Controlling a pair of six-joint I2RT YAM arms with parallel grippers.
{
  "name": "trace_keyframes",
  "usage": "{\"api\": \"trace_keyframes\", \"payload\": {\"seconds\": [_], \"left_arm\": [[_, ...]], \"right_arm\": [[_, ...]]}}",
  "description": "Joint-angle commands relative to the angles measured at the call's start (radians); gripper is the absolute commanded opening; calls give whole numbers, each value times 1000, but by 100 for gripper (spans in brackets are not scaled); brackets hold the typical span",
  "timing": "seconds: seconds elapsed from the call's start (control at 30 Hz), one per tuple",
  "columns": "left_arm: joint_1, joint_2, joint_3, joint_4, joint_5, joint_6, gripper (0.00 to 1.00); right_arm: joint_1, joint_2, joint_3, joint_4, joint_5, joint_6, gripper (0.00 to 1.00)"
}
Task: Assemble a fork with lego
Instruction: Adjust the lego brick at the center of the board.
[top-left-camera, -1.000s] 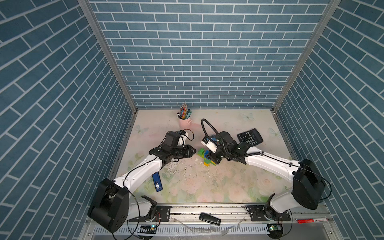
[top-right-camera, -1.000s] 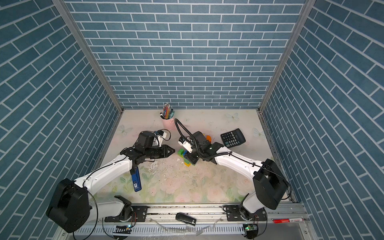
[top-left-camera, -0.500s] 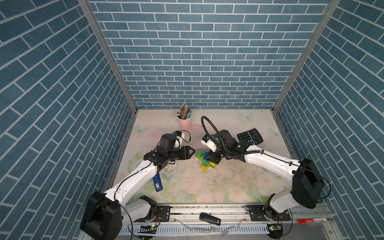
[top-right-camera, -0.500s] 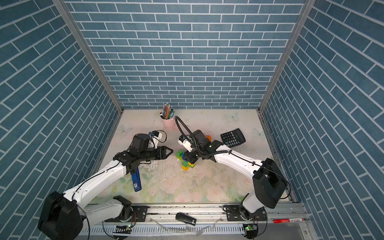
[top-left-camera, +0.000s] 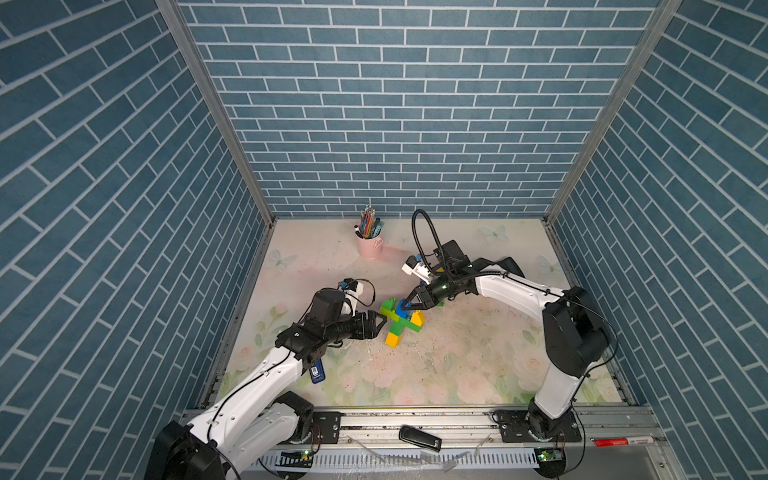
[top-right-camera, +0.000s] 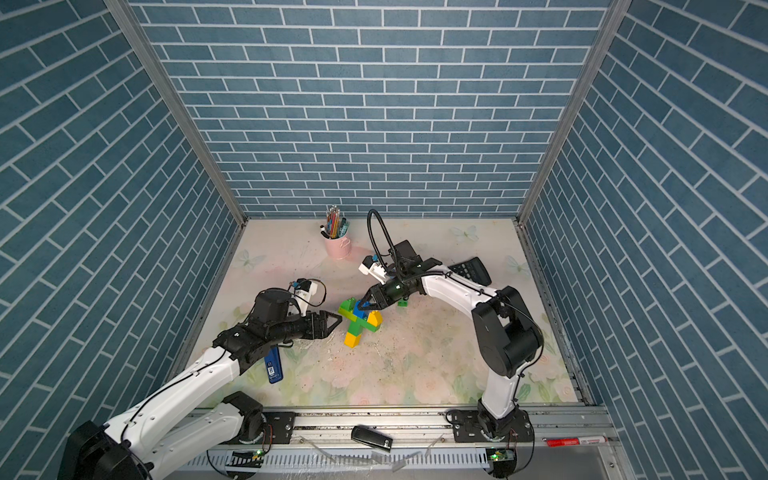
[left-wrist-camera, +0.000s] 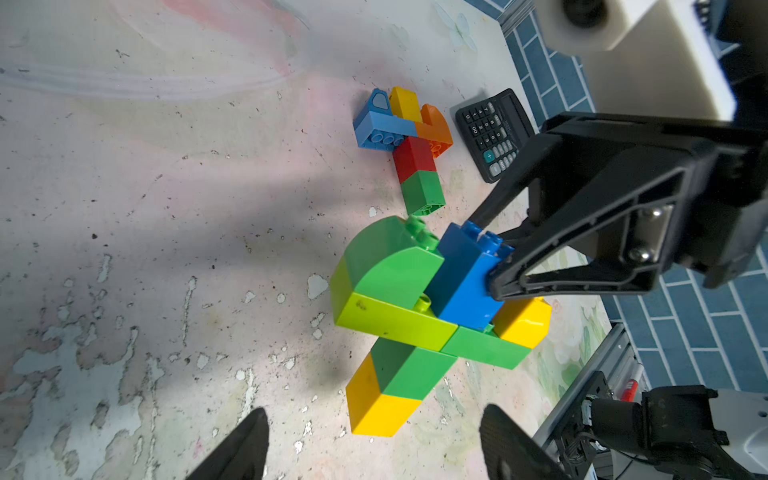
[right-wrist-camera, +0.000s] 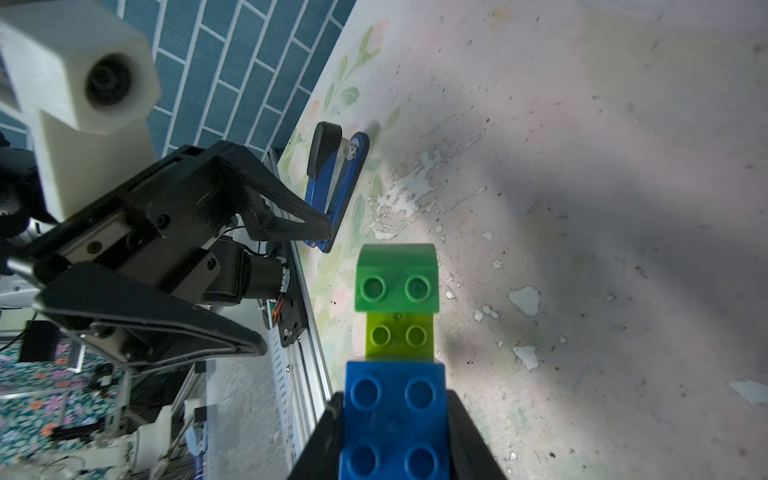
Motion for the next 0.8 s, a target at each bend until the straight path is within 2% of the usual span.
{"api": "trace_keyframes", "payload": {"seconds": [0.0,0.17,0.43,0.5,0.6,0.77], "left_arm": [[-4,32,-19,-20,-39,26,81],[-4,102,-18,9,-49,26,82],[-5,183,-28,105,3,2,81],[-7,197,-31,116,10,3,81],[-7,220,-34,132,13,3,81],[-10,268,-35,161,14,3,81]], "right_arm": [[-20,61,86,-124,-105,-95,17],[-48,126,138,-161,-126,-111,24],[-81,236,210,-175,-157,-118,32],[-89,261,231,-169,-152,-117,39],[-96,299,275,-166,-133,-105,60],[-100,325,327,-133,-39,-59,70]]}}
